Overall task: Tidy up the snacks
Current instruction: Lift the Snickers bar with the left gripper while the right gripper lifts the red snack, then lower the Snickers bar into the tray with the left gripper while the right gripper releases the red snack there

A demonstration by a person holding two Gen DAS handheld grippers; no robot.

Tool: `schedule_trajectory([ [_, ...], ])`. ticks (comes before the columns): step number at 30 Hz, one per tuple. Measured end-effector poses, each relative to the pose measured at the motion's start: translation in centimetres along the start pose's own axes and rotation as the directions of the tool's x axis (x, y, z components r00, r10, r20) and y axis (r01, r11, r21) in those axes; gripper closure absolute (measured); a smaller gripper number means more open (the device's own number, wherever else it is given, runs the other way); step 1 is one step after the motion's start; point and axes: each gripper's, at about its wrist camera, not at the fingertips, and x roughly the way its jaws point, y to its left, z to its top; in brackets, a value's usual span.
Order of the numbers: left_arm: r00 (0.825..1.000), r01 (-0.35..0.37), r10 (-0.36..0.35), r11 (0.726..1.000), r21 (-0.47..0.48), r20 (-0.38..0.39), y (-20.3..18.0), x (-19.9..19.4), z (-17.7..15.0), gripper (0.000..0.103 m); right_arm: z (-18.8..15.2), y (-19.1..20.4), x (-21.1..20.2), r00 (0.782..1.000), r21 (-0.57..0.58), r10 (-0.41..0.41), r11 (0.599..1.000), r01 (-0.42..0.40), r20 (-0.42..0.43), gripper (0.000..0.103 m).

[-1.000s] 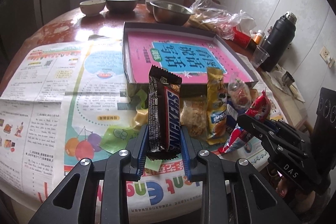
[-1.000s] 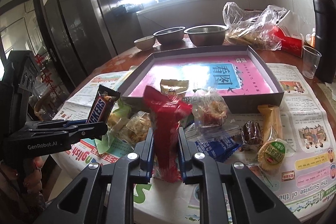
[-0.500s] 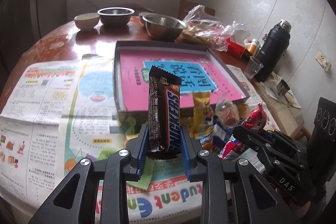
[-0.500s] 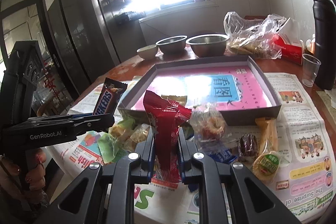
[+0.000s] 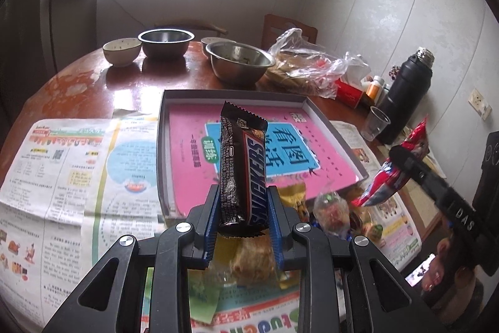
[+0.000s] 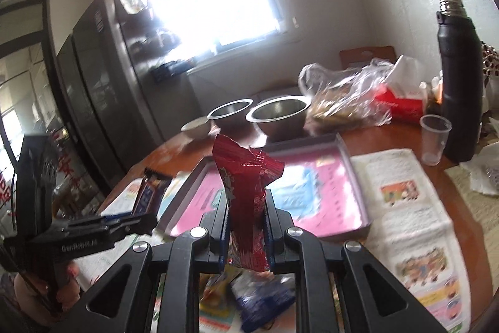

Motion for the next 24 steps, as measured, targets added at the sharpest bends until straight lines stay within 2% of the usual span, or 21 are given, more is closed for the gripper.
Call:
schedule_trajectory([
  [6,1.000,-0.005,0.005,1.000,-0.016,-0.009,0.5,1.9,0.8,0.074,1.6,-1.8,1.5,0.999,0.007,-0.050,0.999,0.050,0.012,0.085],
  [14,1.000,-0.016,0.016,1.000,-0.025,-0.027,0.8,4.3,1.6,0.075,2.1,-3.8,3.4,0.995,0.027,-0.100,0.995,0.100,0.002,0.085],
  [24,0.995,-0.031,0.027,0.999,-0.039,-0.091,1.9,6.9,0.8,0.075,1.1,-5.7,7.0,0.986,0.037,-0.131,0.990,0.135,-0.106,0.085],
])
